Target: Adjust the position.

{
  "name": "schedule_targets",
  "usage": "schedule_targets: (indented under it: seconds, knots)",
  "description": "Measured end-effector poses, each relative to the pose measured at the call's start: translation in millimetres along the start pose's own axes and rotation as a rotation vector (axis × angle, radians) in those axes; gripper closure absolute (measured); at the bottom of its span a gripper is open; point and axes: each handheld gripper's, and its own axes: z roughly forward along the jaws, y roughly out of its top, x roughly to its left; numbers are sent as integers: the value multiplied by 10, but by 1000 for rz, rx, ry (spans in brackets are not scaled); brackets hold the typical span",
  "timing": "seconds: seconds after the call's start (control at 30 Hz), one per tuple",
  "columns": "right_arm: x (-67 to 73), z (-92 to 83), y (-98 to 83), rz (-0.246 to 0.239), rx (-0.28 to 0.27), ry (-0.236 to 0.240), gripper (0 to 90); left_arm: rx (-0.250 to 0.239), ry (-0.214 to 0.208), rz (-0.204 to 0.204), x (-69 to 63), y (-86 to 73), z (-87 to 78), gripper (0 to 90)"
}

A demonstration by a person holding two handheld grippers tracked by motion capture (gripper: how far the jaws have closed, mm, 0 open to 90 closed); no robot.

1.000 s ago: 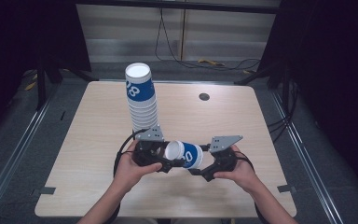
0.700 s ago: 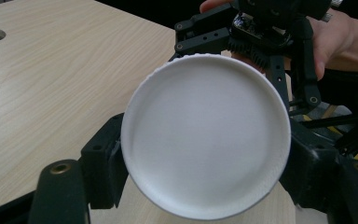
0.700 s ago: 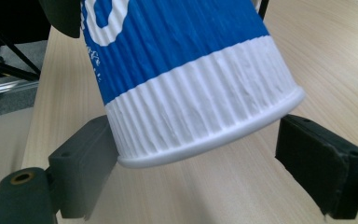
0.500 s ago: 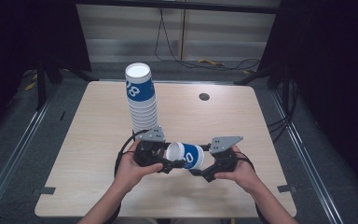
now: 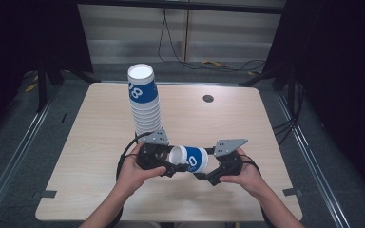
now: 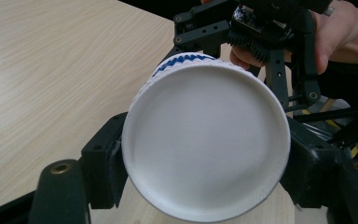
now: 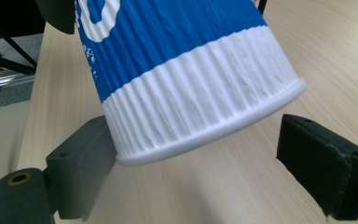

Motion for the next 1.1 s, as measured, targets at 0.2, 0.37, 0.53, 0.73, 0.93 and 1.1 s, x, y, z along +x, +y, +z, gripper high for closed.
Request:
schedule_targets:
  seconds: [0.2, 0.37, 0.53, 0.73, 0.93, 1.1]
  knots:
    - [7, 11, -9, -7, 19, -4, 113, 17, 0, 2, -16, 10, -3, 282]
    - [14, 14, -11, -23, 23, -6, 112, 29, -1, -7, -22, 6, -3, 283]
    - [14, 11, -8, -33, 19, -5, 111, 38, -4, -15, -19, 7, -4, 284]
    - [15, 15, 8, -48, 23, -8, 110, 43, -7, -31, -4, 3, -3, 284]
    - [23, 35, 16, -71, 18, -7, 111, 49, -13, -38, 6, 1, 6, 284]
    - [21, 44, 20, -84, 8, -3, 112, 59, -10, -34, 0, 14, 7, 284]
